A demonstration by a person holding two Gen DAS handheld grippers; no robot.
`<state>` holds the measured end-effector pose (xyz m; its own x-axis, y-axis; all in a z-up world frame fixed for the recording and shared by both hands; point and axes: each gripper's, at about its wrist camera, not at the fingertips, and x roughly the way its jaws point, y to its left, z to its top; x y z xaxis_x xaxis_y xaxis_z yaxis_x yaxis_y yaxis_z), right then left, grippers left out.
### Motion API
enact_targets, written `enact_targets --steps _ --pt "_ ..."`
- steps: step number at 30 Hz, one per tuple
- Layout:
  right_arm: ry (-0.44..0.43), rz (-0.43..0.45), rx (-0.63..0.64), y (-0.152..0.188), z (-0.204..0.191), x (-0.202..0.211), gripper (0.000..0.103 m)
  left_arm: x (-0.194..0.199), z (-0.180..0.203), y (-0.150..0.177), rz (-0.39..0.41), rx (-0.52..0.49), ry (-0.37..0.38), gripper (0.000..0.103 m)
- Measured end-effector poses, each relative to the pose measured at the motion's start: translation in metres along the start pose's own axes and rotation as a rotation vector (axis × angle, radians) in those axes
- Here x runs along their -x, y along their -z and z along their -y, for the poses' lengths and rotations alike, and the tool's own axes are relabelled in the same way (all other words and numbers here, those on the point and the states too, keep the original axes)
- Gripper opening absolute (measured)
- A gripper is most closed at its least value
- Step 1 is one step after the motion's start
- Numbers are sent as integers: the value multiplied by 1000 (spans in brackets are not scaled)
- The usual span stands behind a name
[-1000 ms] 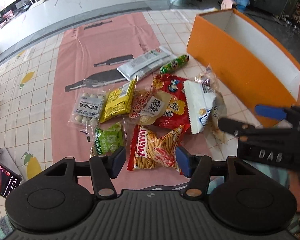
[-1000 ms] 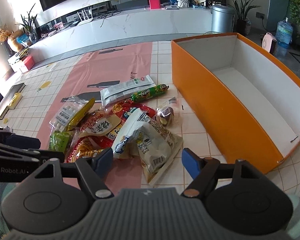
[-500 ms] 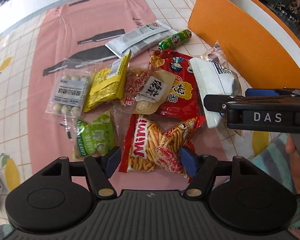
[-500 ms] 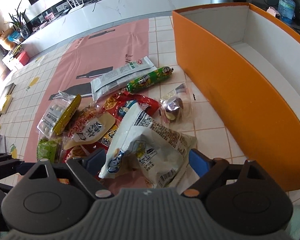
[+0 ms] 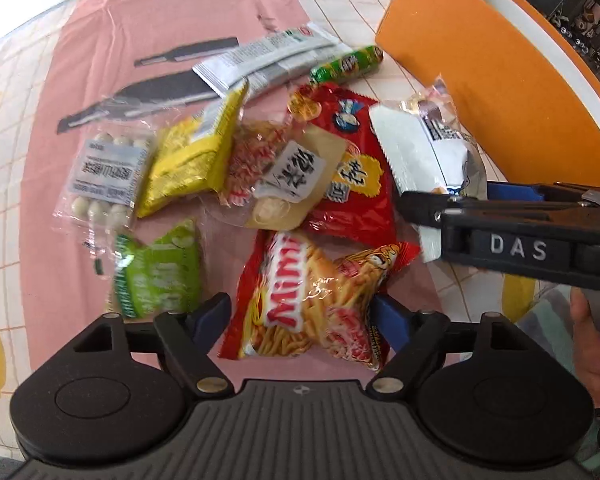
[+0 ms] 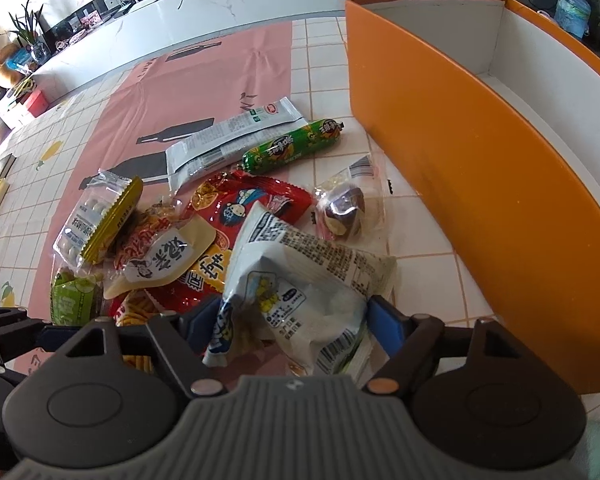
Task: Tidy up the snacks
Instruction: 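Grasp the red Mimi bag with the left tool while the right tool grasps the white chip bag, then carry both held bags over the orange box with both tools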
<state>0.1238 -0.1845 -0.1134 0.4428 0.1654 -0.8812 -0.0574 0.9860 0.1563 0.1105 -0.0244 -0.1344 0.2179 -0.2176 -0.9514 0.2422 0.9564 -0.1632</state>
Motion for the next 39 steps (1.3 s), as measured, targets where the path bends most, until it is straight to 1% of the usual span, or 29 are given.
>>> enact_targets --steps 3,5,8,12,13,17,25,29,33,36,39 --pt "-11 4 -21 0 5 2 60 -4 3 2 -5 5 7 91" --pt "-23 1 -27 -1 7 5 57 -3 4 1 7 4 10 80" --pt "-32 11 -25 1 8 12 54 1 8 1 17 3 15 68" --pt "-30 46 -11 2 11 26 53 5 11 2 38 -4 -7 63" --pt "-35 54 -9 2 12 30 53 6 12 2 43 -3 -13 60" --pt "-50 81 -1 4 19 46 53 17 17 4 63 -7 -55 59" --pt "-77 144 23 7 33 83 53 62 25 4 139 0 -79 59" --pt "-93 158 35 5 39 99 53 77 28 2 173 19 -93 59" --pt "-90 198 64 4 44 119 53 98 34 1 217 21 -78 59" --pt "-116 202 70 0 51 133 53 115 41 -5 241 6 -62 59" --pt "-131 213 78 -8 60 151 53 136 55 -15 270 -15 -33 58"
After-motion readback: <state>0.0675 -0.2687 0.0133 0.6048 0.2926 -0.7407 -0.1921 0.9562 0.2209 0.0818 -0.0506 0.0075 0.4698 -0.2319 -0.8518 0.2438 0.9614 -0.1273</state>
